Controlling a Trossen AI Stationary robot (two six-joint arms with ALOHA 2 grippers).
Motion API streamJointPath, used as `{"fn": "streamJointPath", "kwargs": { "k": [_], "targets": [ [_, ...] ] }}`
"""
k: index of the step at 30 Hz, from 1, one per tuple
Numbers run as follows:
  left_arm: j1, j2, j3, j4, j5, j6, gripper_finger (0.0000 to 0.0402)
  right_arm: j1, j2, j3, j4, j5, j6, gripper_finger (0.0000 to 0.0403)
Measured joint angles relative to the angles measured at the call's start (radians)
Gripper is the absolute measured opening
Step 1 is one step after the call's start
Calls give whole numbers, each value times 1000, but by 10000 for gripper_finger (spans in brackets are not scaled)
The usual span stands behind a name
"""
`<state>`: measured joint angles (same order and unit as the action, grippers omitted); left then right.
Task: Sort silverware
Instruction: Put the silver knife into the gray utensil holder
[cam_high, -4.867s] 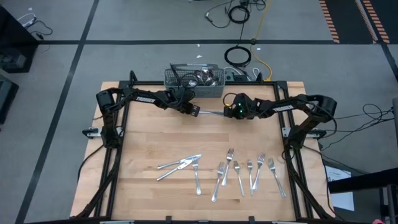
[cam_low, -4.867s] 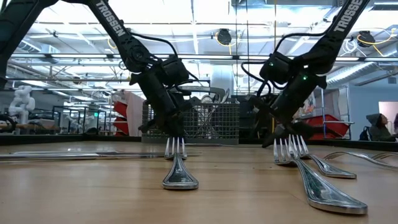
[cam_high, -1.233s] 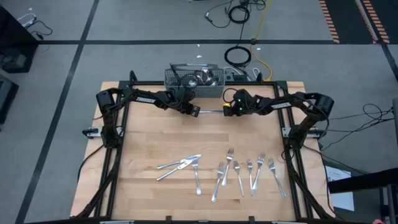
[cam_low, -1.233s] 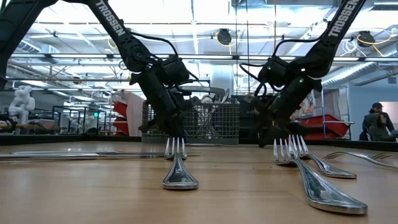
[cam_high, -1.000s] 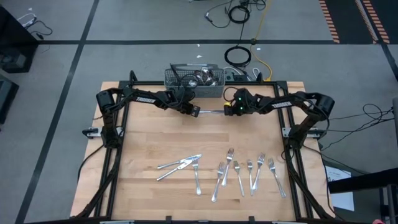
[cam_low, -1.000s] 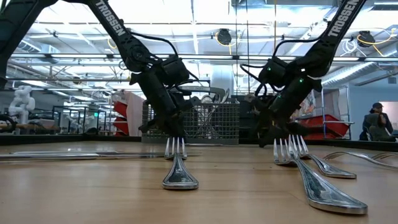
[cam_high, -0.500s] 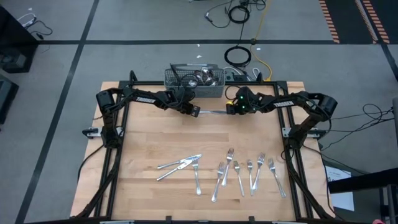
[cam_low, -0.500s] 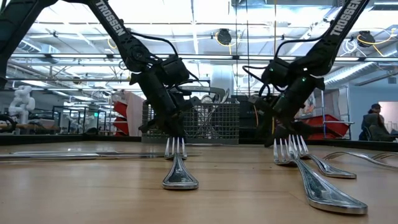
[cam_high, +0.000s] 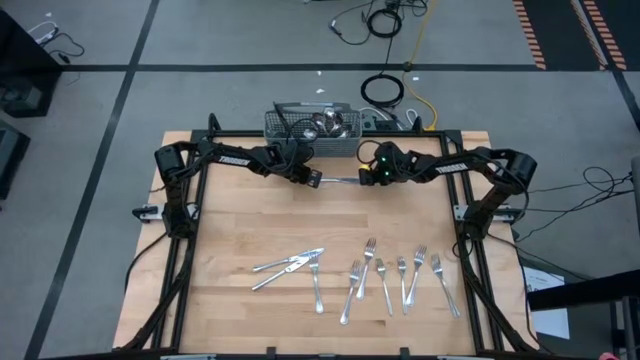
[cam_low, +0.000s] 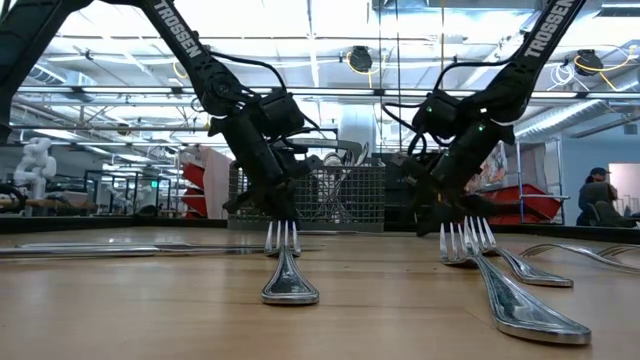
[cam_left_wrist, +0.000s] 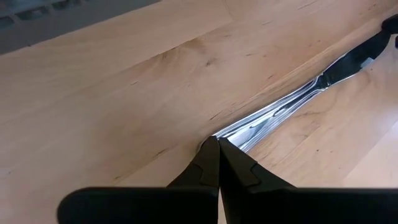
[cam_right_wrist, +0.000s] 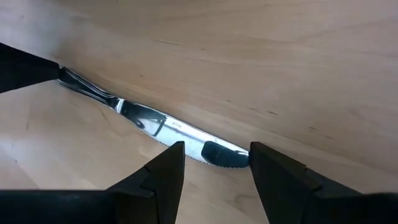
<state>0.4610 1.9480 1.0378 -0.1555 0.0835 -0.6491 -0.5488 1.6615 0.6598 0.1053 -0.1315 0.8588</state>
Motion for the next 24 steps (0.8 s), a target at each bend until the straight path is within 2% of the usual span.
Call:
{"fn": "streamJointPath", "kwargs": {
  "k": [8,15,24],
  "targets": [
    [0,0,0,-3,-8,0,0,-1,0,3,-3,-43,-6,174],
    [0,0,0,11,-12,0,0,39,3,4,-20,-193,-25,174],
    [0,1,-1,16,-13,4,0,42,0,5,-60,-175,-96,173]
  ]
}}
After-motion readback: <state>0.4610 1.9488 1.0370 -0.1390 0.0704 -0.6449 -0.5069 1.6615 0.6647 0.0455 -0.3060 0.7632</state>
